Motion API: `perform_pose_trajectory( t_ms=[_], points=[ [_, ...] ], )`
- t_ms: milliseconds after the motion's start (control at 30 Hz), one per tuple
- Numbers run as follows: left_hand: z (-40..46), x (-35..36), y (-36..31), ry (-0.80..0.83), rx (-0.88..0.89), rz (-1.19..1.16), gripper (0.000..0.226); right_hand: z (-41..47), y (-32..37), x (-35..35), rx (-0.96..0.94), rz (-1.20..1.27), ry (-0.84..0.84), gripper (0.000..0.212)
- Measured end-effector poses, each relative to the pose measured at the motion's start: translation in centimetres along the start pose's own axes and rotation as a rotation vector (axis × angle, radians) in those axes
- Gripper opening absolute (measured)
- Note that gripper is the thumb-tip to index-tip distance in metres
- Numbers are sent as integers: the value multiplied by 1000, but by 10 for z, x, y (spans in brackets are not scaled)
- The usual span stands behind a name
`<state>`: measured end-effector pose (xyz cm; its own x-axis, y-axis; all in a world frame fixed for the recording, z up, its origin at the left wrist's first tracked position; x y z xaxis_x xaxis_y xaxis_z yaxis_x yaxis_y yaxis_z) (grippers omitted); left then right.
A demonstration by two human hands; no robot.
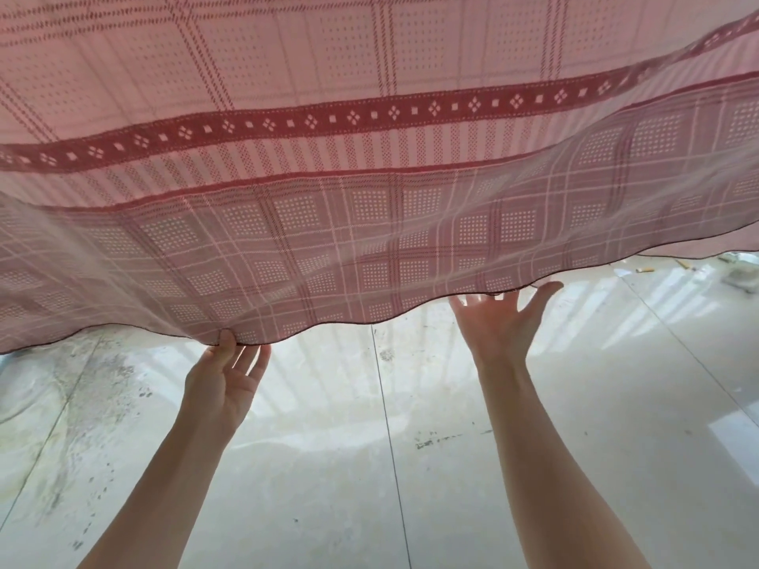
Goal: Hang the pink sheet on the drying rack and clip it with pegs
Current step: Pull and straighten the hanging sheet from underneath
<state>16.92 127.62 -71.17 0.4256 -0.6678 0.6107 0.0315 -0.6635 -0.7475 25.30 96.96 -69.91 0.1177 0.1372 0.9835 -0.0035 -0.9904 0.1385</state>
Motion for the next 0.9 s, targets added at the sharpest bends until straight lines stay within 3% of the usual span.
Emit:
perform_pose_trajectory(
  t_ms=[67,200,433,500,600,733,900],
  points=[
    [-1,-1,-2,1,1,-4,9,-3,-8,0,-37,66,11,55],
    [0,-1,-9,15,6,1,11,-9,1,-8,-116,15,-55,16],
    [4,4,-12,-1,6,-11,11,-14,80,-15,-397,295,-195,35],
    [3,6,-10,-6,-4,-18,10,-16,75,-18,-379,321,-210,42],
    [0,8,-8,-10,-9,-18,10,-15,48,-20,-210,133,-213,55],
    [-2,7,-11,11,-5,10,11,-8,23,-4,-106,1,-93,33],
    [-5,6,-11,29,-9,5,12,7,43,0,-87,-245,-108,28]
  ],
)
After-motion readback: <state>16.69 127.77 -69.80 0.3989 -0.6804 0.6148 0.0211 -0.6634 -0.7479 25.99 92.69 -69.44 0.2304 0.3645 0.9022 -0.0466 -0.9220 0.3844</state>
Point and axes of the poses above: each hand's wrist, its own z-axis towards the middle knuckle, its own x-axis out of the palm, y = z × x, the point moved 3 cm from there along z, towards the middle knuckle, and after that the axes turned 4 degrees about y, right-handed, at the moved point
